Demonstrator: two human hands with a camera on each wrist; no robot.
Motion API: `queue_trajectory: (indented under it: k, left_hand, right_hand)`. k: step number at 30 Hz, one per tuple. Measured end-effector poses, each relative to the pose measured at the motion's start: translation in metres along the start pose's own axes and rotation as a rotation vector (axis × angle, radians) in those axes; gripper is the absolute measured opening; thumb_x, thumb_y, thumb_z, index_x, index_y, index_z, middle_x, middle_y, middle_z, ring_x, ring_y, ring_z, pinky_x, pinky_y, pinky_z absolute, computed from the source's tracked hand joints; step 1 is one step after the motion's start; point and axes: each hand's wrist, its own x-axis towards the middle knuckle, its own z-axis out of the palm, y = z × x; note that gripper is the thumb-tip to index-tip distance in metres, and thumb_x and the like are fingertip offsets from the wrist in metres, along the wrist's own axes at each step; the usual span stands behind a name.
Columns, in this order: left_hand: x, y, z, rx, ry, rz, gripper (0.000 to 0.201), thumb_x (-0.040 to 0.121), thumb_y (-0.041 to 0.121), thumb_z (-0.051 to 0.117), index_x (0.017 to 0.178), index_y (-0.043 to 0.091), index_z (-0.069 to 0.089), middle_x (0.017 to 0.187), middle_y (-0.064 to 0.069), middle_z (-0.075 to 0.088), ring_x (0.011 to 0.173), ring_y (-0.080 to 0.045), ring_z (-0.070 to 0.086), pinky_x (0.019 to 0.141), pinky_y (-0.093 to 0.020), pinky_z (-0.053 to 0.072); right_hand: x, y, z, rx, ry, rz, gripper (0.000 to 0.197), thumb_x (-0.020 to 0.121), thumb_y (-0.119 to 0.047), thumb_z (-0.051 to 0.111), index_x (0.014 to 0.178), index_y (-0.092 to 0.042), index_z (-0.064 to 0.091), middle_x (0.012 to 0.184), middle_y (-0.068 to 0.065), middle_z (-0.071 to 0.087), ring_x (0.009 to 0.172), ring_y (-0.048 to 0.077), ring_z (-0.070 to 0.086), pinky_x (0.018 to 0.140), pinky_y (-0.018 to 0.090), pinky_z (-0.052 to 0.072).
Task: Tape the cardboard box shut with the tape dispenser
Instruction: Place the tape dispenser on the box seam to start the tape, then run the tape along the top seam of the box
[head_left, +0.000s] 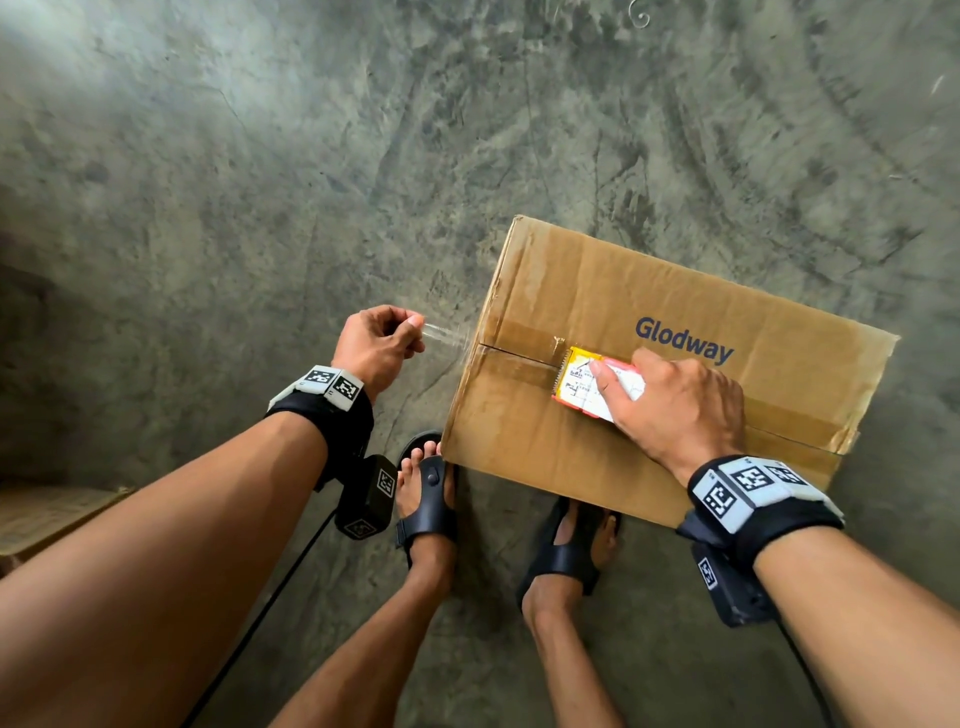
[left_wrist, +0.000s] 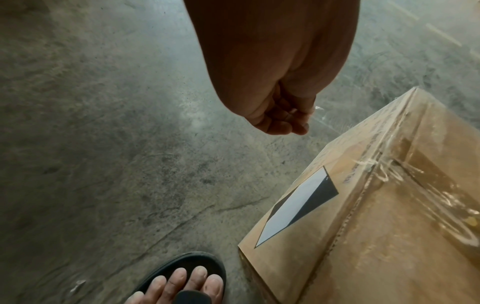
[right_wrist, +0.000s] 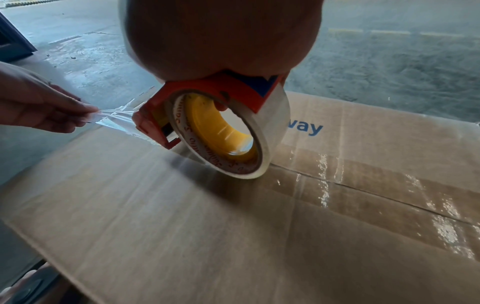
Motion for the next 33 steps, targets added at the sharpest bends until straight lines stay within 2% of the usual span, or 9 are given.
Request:
queue_trajectory:
  k: [7, 13, 19, 22, 24, 26, 27, 30, 33]
  left_hand:
    - [0.014, -0.01, 0.018, 0.08, 0.015, -0.04, 0.019, 0.095, 0.02, 0.064, 0.092, 0.003, 0.071, 0.069, -0.004, 0.068, 0.063, -0.013, 0.058, 0.07, -0.031, 0.05]
    - [0.015, -0.013, 0.046, 0.194, 0.038, -0.069, 0.021, 0.098, 0.02, 0.057, 0.092, 0.004, 0.069, 0.072, -0.003, 0.067, 0.059, -0.009, 0.056, 0.063, -0.024, 0.046]
    - [0.018, -0.016, 0.066, 0.288, -0.007, -0.071, 0.025, 0.097, 0.024, 0.06, 0.096, 0.002, 0.071, 0.078, -0.005, 0.069, 0.063, -0.013, 0.058, 0.065, -0.026, 0.048]
    - [0.017, -0.011, 0.07, 0.37, 0.017, -0.093, 0.029, 0.096, 0.03, 0.06, 0.106, 0.004, 0.069, 0.102, -0.014, 0.072, 0.091, -0.028, 0.067, 0.085, -0.035, 0.054]
    - [0.014, -0.005, 0.069, 0.476, 0.044, -0.181, 0.059, 0.093, 0.041, 0.062, 0.135, 0.002, 0.049, 0.136, -0.02, 0.052, 0.12, -0.035, 0.056, 0.103, -0.041, 0.046]
    - [0.008, 0.0, 0.063, 0.554, 0.035, -0.278, 0.082, 0.092, 0.051, 0.06, 0.149, 0.004, 0.024, 0.152, -0.02, 0.027, 0.132, -0.038, 0.044, 0.111, -0.043, 0.036]
    - [0.004, 0.001, 0.06, 0.544, 0.047, -0.25, 0.077, 0.094, 0.05, 0.056, 0.148, 0.004, 0.026, 0.152, -0.019, 0.027, 0.132, -0.036, 0.043, 0.11, -0.042, 0.035]
    - [-0.015, 0.005, 0.058, 0.364, 0.143, -0.007, 0.048, 0.101, 0.045, 0.044, 0.131, 0.007, 0.048, 0.135, -0.011, 0.052, 0.12, -0.026, 0.055, 0.101, -0.034, 0.042]
    - [-0.043, 0.009, 0.072, 0.261, -0.015, 0.043, 0.046, 0.103, 0.051, 0.035, 0.126, 0.018, 0.057, 0.117, 0.006, 0.062, 0.109, -0.014, 0.058, 0.089, -0.027, 0.04]
  right_hand:
    - [0.0, -0.002, -0.001, 0.0, -0.014, 0.011, 0.051, 0.09, -0.061, 0.05, 0.071, -0.014, 0.056, 0.062, 0.017, 0.061, 0.059, 0.037, 0.061, 0.053, 0.033, 0.038]
    - [-0.001, -0.003, 0.002, 0.015, -0.001, 0.025, 0.051, 0.09, -0.06, 0.053, 0.069, -0.013, 0.055, 0.06, 0.018, 0.06, 0.058, 0.038, 0.061, 0.053, 0.033, 0.035]
    - [0.001, -0.005, 0.001, 0.003, -0.013, 0.028, 0.051, 0.09, -0.06, 0.051, 0.072, -0.013, 0.057, 0.064, 0.018, 0.063, 0.061, 0.038, 0.062, 0.055, 0.034, 0.035]
    - [0.003, -0.007, 0.0, -0.017, -0.026, 0.037, 0.052, 0.09, -0.061, 0.05, 0.074, -0.013, 0.06, 0.067, 0.019, 0.064, 0.064, 0.038, 0.063, 0.056, 0.035, 0.033]
    - [0.005, -0.009, 0.0, -0.031, -0.041, 0.042, 0.054, 0.091, -0.062, 0.048, 0.077, -0.012, 0.062, 0.071, 0.02, 0.065, 0.067, 0.039, 0.064, 0.058, 0.036, 0.033]
    - [0.005, -0.01, -0.001, -0.041, -0.052, 0.046, 0.054, 0.091, -0.062, 0.046, 0.08, -0.012, 0.063, 0.074, 0.02, 0.066, 0.07, 0.039, 0.064, 0.06, 0.036, 0.033]
    - [0.006, -0.011, -0.001, -0.046, -0.057, 0.046, 0.054, 0.091, -0.062, 0.046, 0.082, -0.012, 0.064, 0.075, 0.02, 0.066, 0.072, 0.039, 0.065, 0.06, 0.037, 0.033]
    - [0.007, -0.012, -0.003, -0.054, -0.076, 0.047, 0.054, 0.092, -0.062, 0.045, 0.084, -0.013, 0.064, 0.077, 0.019, 0.067, 0.074, 0.038, 0.065, 0.062, 0.037, 0.036]
    - [0.006, -0.011, -0.006, -0.049, -0.092, 0.047, 0.054, 0.092, -0.062, 0.043, 0.084, -0.013, 0.063, 0.078, 0.018, 0.067, 0.075, 0.038, 0.065, 0.063, 0.037, 0.039]
